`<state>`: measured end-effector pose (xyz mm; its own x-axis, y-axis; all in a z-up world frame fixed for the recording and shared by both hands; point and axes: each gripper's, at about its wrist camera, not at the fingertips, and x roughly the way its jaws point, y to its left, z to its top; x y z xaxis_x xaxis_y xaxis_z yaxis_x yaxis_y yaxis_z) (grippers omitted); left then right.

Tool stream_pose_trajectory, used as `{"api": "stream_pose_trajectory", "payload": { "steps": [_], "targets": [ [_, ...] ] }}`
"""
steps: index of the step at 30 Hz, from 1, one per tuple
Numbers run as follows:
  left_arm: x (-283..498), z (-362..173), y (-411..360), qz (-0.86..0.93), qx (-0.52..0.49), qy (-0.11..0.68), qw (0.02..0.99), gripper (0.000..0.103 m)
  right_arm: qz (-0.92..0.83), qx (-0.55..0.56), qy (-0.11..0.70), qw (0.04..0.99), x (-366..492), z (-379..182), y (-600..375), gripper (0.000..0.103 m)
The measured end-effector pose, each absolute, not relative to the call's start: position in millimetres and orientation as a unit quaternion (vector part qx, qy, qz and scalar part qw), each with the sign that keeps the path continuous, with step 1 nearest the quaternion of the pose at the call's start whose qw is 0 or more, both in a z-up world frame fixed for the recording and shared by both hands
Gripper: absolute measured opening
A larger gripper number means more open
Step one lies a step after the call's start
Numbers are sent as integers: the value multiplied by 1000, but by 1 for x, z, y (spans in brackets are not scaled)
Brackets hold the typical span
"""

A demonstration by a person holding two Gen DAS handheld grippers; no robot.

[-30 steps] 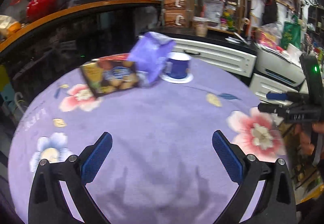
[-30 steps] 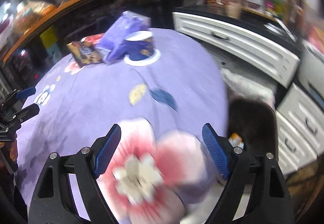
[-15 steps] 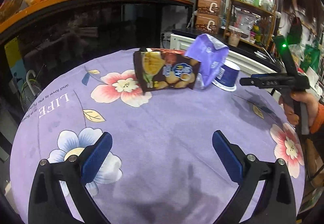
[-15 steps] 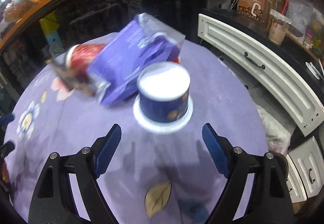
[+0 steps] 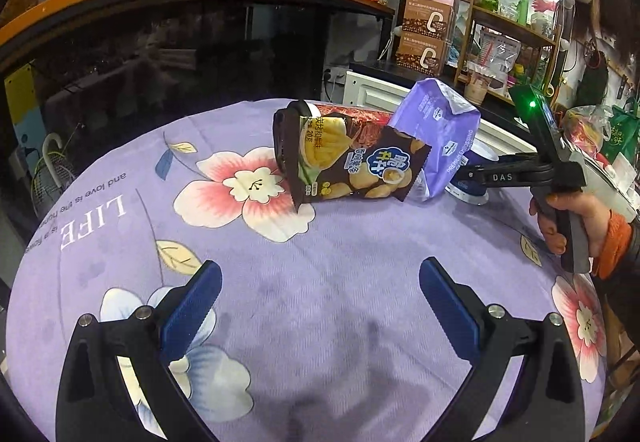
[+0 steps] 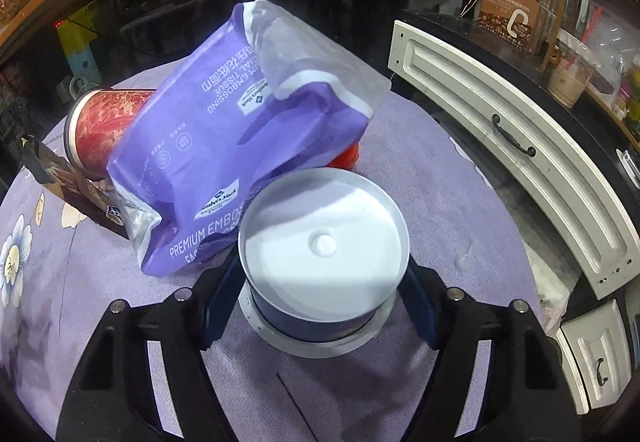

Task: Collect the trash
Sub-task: 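Grasp the blue paper cup with the right tool while the left tool grasps the chip snack bag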

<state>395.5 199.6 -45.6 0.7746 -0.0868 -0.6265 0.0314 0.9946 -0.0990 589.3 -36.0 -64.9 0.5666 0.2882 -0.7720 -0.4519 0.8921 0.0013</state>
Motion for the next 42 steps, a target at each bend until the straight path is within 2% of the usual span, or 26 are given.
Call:
{"api": "stream_pose_trajectory", "payload": {
  "steps": [5,15,17,19,23,25,26,33,42],
  "targets": [
    [413,-43,201,-37,-41,325,944,98,212,-105,410,881,574,-61,-42,71],
    [458,-37,204,-106,33,293,950,97,231,-85,402,882,522,-37,-87,71],
    [462,-40,198,-121,59,300,944,84,238,-78,399,882,515,-33,-93,71],
    [466,-45,192,-125,75,327,934,60,241,-72,399,882,508,-31,-100,71],
    [457,-48,185,-132,87,327,932,51,245,-64,396,883,495,-32,-111,71],
    [456,-50,181,-131,99,330,930,28,245,-63,393,884,490,-32,-114,71],
    [455,-51,179,-130,106,331,928,23,244,-61,392,885,488,-32,-115,71],
    [435,-44,162,-135,132,318,929,7,247,-27,382,890,470,-27,-132,71],
    [384,-28,147,-148,74,300,939,4,256,-20,361,897,429,-23,-140,71]
  ]
}}
